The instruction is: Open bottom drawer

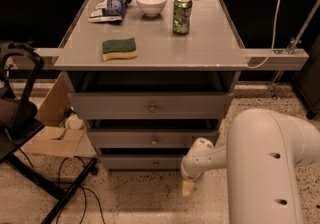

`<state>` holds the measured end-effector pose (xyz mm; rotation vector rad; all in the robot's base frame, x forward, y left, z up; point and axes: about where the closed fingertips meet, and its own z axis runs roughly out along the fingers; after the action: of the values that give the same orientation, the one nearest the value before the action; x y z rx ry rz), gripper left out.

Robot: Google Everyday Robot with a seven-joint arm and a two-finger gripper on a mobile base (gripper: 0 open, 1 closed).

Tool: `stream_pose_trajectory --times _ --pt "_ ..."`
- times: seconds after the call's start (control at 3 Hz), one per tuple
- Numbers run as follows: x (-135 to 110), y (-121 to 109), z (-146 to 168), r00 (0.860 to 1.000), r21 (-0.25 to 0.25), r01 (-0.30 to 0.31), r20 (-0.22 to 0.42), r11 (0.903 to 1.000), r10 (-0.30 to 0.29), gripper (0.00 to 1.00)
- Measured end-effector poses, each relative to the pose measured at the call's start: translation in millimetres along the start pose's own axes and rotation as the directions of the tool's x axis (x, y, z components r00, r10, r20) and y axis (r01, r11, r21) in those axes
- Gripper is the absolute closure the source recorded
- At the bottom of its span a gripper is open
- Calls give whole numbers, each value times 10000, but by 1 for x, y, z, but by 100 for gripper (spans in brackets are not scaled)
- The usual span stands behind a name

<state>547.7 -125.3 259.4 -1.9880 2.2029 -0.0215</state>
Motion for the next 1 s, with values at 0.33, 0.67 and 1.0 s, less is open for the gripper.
stream_pose_trajectory --times 0.33,0.67,1.0 --pt "-6 6 31 9981 -3 -39 622 10000 39 0" --pt "-9 -13 44 9962 452 80 862 9989 -119 0" --pt "-12 -38 59 9974 820 194 675 9964 -250 0"
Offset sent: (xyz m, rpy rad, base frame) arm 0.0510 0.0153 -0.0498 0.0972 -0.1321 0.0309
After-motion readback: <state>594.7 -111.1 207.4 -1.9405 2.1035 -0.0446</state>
